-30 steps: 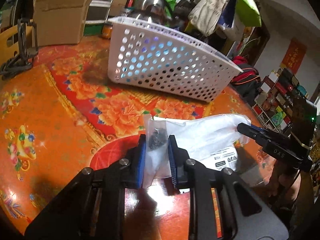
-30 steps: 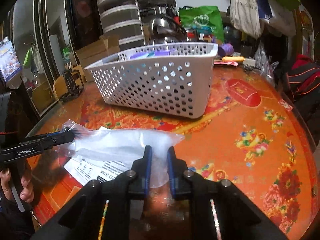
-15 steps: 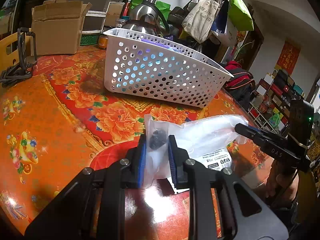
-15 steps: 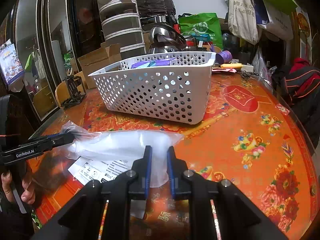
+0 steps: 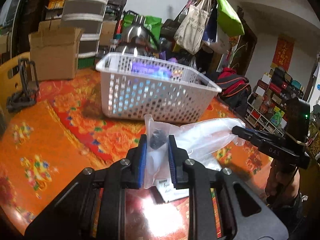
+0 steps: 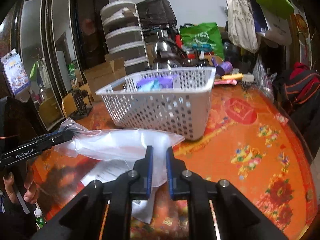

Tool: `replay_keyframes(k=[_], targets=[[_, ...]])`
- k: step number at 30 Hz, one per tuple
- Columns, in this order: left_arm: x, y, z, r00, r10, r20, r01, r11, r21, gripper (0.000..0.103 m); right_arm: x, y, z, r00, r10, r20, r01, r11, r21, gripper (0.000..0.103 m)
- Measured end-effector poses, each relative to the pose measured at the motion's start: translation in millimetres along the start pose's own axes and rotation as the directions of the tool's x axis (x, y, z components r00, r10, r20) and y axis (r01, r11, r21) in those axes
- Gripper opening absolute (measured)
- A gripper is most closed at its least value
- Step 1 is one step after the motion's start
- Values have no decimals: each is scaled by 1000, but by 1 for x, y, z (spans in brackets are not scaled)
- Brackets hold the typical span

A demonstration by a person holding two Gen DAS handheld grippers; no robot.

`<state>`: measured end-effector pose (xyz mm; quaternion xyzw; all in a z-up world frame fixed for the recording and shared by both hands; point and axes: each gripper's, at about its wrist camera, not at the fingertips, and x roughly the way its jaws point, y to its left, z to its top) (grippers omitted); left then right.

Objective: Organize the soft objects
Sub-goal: 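Carry both clear bags into the basket and open both grippers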

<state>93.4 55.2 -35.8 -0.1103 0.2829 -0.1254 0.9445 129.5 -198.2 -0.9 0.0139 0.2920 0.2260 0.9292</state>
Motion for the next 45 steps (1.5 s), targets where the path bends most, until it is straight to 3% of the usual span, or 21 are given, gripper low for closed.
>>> replay_keyframes(k=[6, 11, 14, 20, 22, 24, 31, 33, 34, 35, 36, 38, 40, 45], targets=[[-20, -12, 49, 998, -1, 57, -1, 999, 42, 18, -20, 8, 46, 998, 0, 58, 2, 999, -32, 10], [-20, -21, 110, 996, 4, 92, -10, 997, 71, 17, -14, 6, 102, 997, 9, 72, -6, 999, -37, 10], [-5, -20, 147, 994, 24, 103, -31, 997, 72, 16, 2, 1, 132, 998, -6, 65, 8, 999, -31, 10], [56, 1, 211, 997, 70, 33, -71, 997, 38, 16, 63, -21, 171, 999, -40, -2, 40, 999, -10, 10], [83, 10, 224, 995, 95, 2, -95, 995, 28, 16, 84, -30, 174, 999, -36, -23, 36, 999, 3, 10], [103, 18, 227, 993, 115, -23, -115, 993, 14, 16, 105, -34, 176, 996, -82, -48, 80, 996, -25, 10], [161, 32, 222, 984, 157, -82, -157, 988, 2, 18, 137, -44, 172, 989, -128, -70, 125, 991, -49, 13], [173, 34, 217, 979, 173, -107, -174, 985, 0, 23, 143, -46, 171, 981, -173, -92, 168, 984, -55, 21], [175, 35, 214, 978, 178, -113, -179, 984, 0, 35, 145, -47, 170, 980, -178, -95, 173, 983, -54, 25], [179, 36, 211, 975, 189, -118, -191, 982, -3, 55, 146, -49, 170, 980, -175, -97, 171, 984, -50, 40], [182, 37, 208, 973, 198, -118, -201, 980, -6, 63, 145, -51, 169, 979, -182, -93, 178, 983, -45, 62], [183, 39, 201, 971, 215, -108, -216, 976, 2, 75, 143, -53, 167, 972, -221, -77, 217, 975, -52, 78], [180, 38, 197, 968, 232, -92, -231, 973, 24, 77, 140, -57, 165, 968, -237, -81, 234, 971, -50, 78], [167, 47, 190, 970, 223, -98, -224, 975, -1, 81, 128, -67, 158, 979, -181, -96, 184, 983, 22, 78]])
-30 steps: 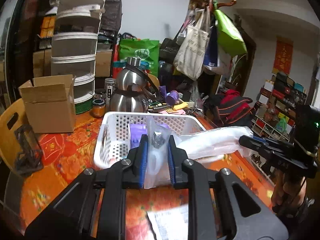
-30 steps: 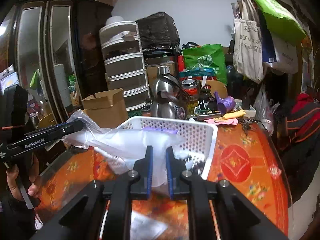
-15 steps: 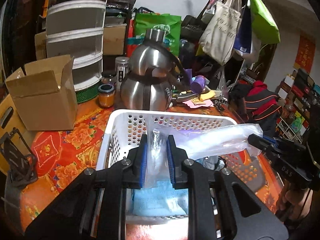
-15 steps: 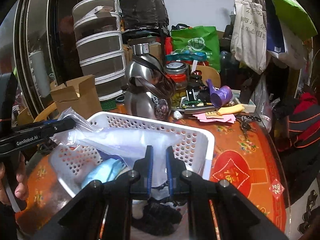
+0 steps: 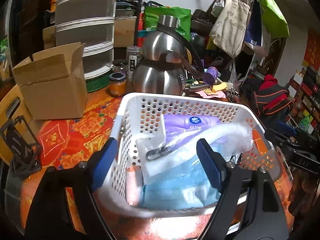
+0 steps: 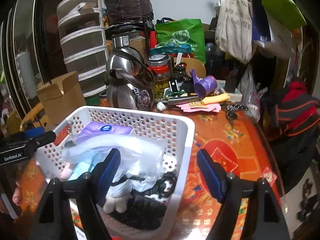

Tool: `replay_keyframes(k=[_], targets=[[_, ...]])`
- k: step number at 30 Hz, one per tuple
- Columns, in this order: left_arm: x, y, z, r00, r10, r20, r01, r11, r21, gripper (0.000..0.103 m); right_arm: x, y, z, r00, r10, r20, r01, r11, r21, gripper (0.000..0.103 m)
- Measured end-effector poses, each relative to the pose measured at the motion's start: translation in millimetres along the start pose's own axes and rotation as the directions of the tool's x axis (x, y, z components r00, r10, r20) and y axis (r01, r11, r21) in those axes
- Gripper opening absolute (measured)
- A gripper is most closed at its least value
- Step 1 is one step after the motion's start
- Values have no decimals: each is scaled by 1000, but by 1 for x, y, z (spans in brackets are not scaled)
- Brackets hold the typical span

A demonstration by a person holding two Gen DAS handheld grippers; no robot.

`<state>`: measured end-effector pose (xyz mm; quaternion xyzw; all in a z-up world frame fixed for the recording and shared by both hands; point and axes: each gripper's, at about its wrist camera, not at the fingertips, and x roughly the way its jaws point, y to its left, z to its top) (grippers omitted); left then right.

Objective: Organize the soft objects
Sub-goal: 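Grasp the printed instruction sheet with both grippers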

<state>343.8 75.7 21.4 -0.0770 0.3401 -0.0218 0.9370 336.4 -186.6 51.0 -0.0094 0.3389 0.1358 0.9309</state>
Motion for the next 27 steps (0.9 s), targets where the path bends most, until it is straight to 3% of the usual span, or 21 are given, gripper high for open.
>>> replay_keyframes(k=[4, 9, 11, 15, 17, 22, 26, 27], targets=[[-20, 11, -15, 1000, 0, -7, -1, 998, -55, 81, -21, 0, -18, 999, 30, -19, -29, 998, 56, 78], [-76, 11, -65, 1000, 11, 27, -10, 999, -43, 86, -75, 2, -83, 994, 106, -7, -105, 989, 107, 79], [-87, 12, -95, 1000, -2, -10, 2, 999, -47, 86, -84, 8, -120, 994, 103, -36, -99, 991, 92, 79], [-91, 4, -163, 993, -46, -112, 41, 998, -45, 86, -77, 14, -183, 971, 196, -136, -180, 976, 123, 78], [-89, -5, -186, 989, -65, -133, 61, 998, -34, 86, -74, 21, -197, 969, 184, -165, -168, 980, 105, 68], [-79, -28, -218, 975, -101, -197, 100, 995, -13, 85, -66, 37, -211, 953, 232, -196, -216, 971, 102, 58], [-69, -39, -234, 963, -126, -240, 123, 992, -28, 75, -61, 54, -214, 951, 217, -222, -211, 976, 48, 49], [-68, -41, -232, 967, -111, -228, 111, 994, -11, 74, -61, 58, -214, 949, 216, -228, -214, 976, 36, 48]])
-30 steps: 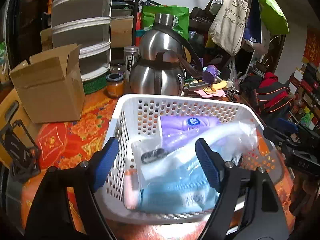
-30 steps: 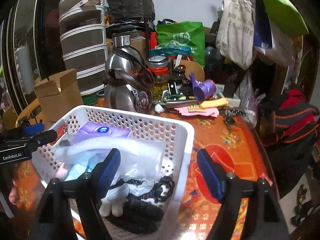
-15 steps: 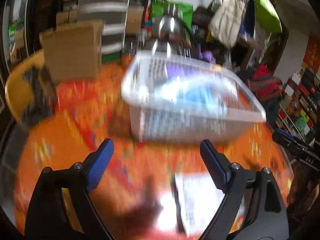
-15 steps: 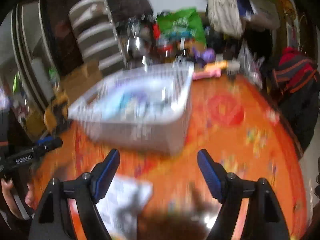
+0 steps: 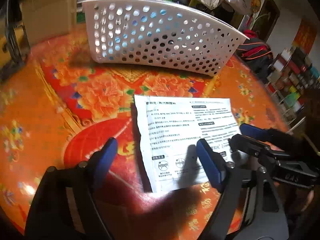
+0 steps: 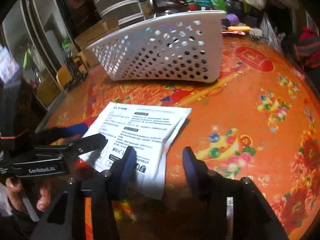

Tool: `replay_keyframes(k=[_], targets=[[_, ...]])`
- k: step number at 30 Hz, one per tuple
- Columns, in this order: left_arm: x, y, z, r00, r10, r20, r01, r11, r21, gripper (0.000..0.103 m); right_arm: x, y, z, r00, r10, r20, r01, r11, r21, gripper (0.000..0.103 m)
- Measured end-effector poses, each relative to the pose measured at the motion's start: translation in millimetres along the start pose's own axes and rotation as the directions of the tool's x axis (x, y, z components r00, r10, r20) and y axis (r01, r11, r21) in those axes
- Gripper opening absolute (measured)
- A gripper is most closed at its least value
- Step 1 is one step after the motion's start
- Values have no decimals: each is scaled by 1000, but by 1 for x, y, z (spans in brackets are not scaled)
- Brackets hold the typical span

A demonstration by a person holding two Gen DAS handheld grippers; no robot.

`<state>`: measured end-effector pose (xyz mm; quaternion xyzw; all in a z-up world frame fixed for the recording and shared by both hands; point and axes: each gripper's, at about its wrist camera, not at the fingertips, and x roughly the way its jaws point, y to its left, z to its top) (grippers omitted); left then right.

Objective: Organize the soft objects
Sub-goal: 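Grasp the printed instruction sheet with both grippers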

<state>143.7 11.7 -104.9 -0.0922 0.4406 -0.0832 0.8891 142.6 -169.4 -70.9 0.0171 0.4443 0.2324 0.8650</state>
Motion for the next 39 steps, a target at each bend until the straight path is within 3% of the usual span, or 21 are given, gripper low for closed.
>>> replay_keyframes(k=[2, 5, 13, 16, 20, 23, 39], targets=[[2, -6, -2, 1000, 27, 0, -27, 1000, 16, 61, 3, 6, 2, 1000, 12, -9, -12, 1000, -17, 42], [2, -13, -3, 1000, -13, -6, 13, 1000, 18, 44, 4, 14, 0, 1000, -4, -6, 3, 998, -55, 37], [-1, -20, -5, 998, -65, -15, 65, 998, 5, 36, 7, 17, -1, 1000, 5, -7, -5, 998, -69, 31], [-2, -25, -7, 999, -55, 3, 55, 998, 18, 35, 7, 21, -1, 1000, 1, -6, -2, 996, -89, 26], [-4, -21, -9, 997, -73, 17, 73, 997, 9, 22, 3, 31, -2, 998, -54, 21, 56, 990, -129, 16], [-9, -21, -12, 997, -68, 46, 67, 997, 28, 18, -1, 29, -3, 998, -53, 33, 56, 991, -125, 12], [-70, -30, -9, 968, -108, 225, 92, 993, 79, 17, -63, 54, 7, 977, -49, 206, 86, 980, -179, 11]])
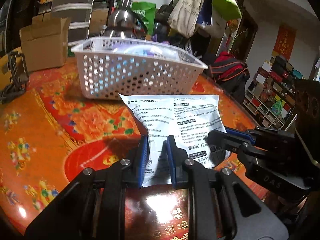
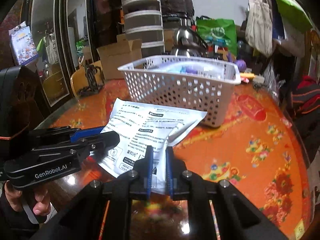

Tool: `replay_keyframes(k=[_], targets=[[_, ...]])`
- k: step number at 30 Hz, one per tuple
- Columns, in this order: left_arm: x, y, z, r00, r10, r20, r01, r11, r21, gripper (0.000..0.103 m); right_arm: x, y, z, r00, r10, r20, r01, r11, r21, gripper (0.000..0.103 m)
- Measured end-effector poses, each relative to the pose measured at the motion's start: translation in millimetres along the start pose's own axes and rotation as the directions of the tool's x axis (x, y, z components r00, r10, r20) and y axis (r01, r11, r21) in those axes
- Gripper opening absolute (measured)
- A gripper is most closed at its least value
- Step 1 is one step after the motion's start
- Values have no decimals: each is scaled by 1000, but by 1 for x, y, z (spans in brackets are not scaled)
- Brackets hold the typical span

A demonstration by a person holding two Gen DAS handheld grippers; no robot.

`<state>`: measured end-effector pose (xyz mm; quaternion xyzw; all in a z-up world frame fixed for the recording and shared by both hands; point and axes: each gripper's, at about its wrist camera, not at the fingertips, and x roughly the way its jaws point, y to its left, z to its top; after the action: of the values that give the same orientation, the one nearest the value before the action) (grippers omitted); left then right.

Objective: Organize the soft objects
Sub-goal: 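Grasp the printed instruction sheet with both grippers, then lower the instruction sheet into the basket and open both grippers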

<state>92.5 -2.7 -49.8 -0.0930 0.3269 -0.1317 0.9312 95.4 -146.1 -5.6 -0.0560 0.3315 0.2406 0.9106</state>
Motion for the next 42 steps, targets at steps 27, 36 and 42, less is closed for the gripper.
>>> replay_keyframes(k=[27, 36, 42], targets=[[-27, -19, 196, 983, 61, 174, -79, 992, 101, 17, 0, -46, 175, 983, -7, 184, 19, 998, -63, 10], [57, 0, 250, 991, 89, 95, -97, 992, 78, 17, 74, -83, 202, 995, -27, 97, 30, 999, -36, 10], [105, 16, 253, 994, 103, 23, -104, 993, 50, 17, 101, -97, 190, 999, -16, 44, 17, 1000, -18, 11]])
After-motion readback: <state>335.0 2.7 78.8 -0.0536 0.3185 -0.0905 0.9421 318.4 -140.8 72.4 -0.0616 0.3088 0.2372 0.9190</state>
